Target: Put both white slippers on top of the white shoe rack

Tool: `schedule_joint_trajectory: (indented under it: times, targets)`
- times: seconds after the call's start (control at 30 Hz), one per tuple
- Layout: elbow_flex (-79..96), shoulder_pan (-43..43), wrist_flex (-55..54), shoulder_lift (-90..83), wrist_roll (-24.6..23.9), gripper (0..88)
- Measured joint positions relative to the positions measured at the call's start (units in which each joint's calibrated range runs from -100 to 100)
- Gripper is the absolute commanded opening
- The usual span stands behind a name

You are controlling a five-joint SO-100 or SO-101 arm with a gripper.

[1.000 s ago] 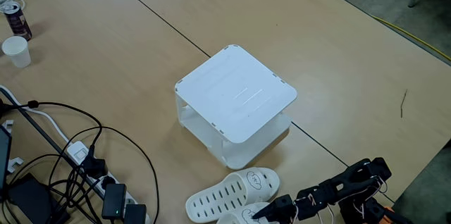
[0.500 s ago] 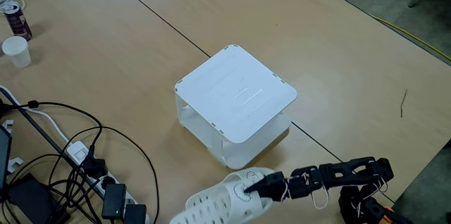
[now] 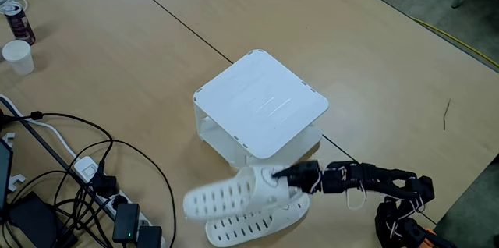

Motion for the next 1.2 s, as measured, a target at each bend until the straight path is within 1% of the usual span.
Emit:
schedule_joint_trajectory:
  times: [0.17, 0.33, 0.6, 0.83, 1.2]
  targets:
    - [-4.76, 4.42, 3.0, 0.0, 0.0, 0.8]
    - [-8.63, 6.97, 4.29, 0.0, 0.0, 0.8]
    - [-13.93, 14.38, 4.55, 0.25, 0.0, 0.8]
    - [-24.44, 20.52, 4.55, 8.41, 0.0, 0.8]
    - [-35.49, 21.12, 4.55, 22.76, 0.0, 0.8]
